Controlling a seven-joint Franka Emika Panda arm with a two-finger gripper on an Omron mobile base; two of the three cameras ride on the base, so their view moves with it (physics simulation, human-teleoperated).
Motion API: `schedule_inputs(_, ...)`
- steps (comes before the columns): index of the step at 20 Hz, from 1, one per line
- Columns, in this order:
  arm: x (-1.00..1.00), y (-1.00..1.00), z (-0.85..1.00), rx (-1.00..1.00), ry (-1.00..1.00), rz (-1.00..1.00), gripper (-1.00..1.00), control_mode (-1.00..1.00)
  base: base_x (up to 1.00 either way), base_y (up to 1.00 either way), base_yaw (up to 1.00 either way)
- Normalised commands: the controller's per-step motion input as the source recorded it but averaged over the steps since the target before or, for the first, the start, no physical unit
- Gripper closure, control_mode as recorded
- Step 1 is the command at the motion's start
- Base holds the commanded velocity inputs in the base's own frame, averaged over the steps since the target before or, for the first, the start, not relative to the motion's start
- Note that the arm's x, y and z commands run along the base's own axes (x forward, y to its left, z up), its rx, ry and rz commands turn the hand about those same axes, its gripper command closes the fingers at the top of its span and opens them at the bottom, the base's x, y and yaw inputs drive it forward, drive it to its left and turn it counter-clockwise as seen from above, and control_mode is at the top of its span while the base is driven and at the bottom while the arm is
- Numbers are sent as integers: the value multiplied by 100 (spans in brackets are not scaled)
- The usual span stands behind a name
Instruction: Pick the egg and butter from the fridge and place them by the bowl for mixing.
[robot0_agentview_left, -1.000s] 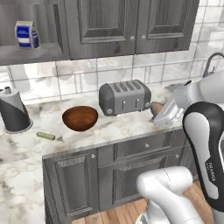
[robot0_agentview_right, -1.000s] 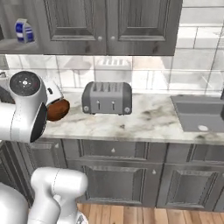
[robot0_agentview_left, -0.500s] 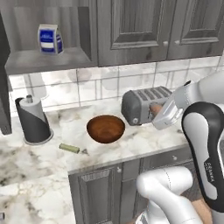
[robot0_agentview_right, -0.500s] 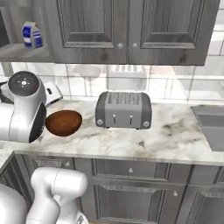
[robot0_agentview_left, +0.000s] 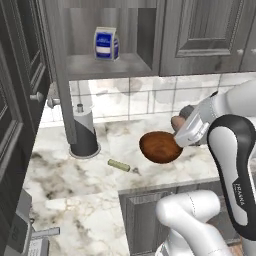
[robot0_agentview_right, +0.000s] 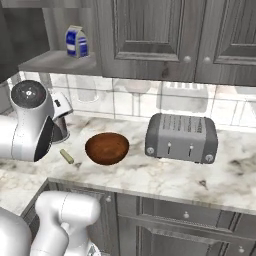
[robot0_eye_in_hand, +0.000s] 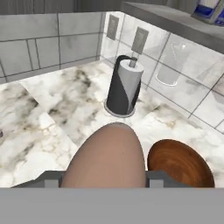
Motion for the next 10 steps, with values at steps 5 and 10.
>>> schedule_inputs(5, 0, 0, 0, 0, 0, 0, 100, 100, -9, 26, 29)
schedule_inputs(10, 0, 0, 0, 0, 0, 0, 100, 100, 8, 0, 0)
